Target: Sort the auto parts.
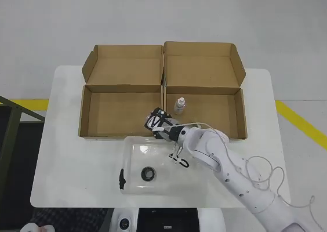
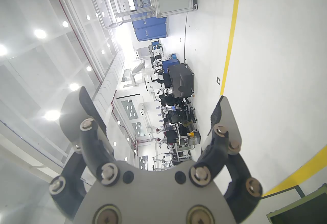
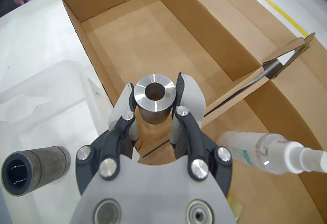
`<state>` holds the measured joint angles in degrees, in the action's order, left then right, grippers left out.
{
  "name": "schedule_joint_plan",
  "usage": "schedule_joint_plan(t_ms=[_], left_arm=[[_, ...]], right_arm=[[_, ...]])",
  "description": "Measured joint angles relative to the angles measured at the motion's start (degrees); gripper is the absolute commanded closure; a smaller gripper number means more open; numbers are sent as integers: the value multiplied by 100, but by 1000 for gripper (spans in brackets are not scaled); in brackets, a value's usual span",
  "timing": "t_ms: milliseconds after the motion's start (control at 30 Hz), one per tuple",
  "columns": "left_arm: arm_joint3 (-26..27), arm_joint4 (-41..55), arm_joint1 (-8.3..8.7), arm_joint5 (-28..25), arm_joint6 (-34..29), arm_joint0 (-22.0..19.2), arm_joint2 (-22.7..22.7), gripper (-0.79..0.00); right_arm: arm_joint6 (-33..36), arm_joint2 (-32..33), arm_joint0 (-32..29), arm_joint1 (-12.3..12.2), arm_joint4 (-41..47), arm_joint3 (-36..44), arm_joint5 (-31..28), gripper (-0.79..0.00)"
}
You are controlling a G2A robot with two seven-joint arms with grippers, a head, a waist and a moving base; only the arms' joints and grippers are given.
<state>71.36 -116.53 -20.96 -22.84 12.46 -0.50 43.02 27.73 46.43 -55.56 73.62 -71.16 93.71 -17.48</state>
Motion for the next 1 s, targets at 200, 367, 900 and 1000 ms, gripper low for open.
schedule_joint_plan(t_ms=[200,367,900,1000], left_arm=[[0,0,0,0,0,0,0,-785],[0,0,0,0,0,0,0,-785],[0,0,0,0,0,0,0,-785],[0,0,0,0,0,0,0,-785]], right_arm=[[229,-28,179,61,86,-160,-46,0],[454,-77,304,104,121,-251,-166,-40],[747,-198,601,234,83,-561,-348,-160],[795,-212,598,246,54,-549,-372,-160]])
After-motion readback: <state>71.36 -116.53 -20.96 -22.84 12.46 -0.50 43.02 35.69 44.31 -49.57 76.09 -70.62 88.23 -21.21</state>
